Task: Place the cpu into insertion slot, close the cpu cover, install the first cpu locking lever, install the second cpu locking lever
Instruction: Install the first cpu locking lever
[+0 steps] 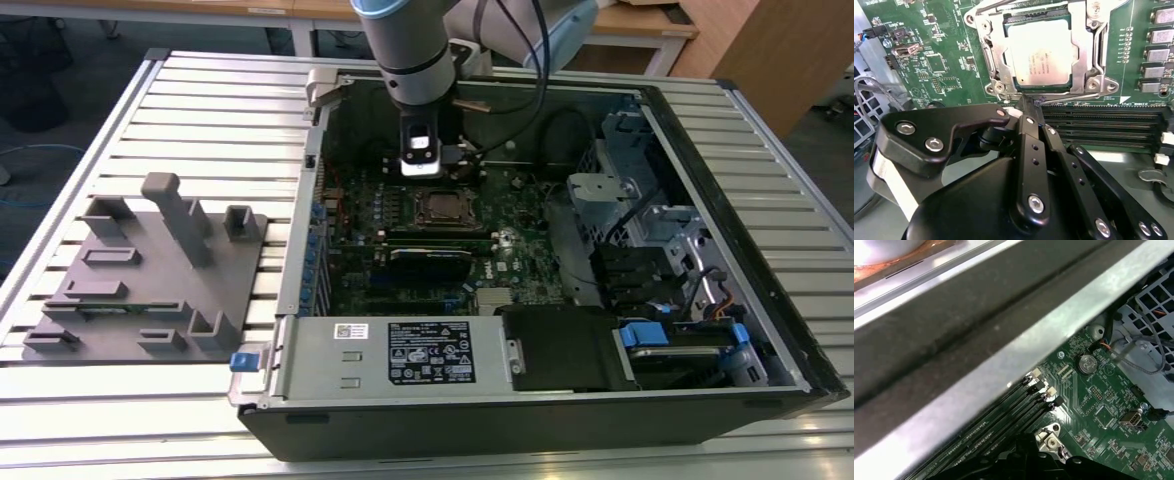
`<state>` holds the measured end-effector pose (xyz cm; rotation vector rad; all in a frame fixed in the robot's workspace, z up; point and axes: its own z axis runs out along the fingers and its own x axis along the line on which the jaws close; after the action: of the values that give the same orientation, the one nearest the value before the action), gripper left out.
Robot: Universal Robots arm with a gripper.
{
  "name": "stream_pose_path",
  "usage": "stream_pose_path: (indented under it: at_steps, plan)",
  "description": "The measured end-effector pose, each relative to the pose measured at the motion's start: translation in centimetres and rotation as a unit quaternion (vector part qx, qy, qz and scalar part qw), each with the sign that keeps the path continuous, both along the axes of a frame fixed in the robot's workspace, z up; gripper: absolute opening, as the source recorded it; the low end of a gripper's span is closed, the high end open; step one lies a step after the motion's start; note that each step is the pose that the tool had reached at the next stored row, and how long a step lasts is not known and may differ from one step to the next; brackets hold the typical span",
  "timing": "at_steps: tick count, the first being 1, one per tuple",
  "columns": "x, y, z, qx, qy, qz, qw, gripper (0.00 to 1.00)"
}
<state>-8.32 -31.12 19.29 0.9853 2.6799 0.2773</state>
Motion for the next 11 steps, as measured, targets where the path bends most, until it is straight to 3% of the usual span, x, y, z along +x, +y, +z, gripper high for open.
stream_pose_path:
  at_steps: [11]
  plan:
    - [0.06,0.69,-0.17,-0.0001,-0.0003,-0.027,0.9996,0.1]
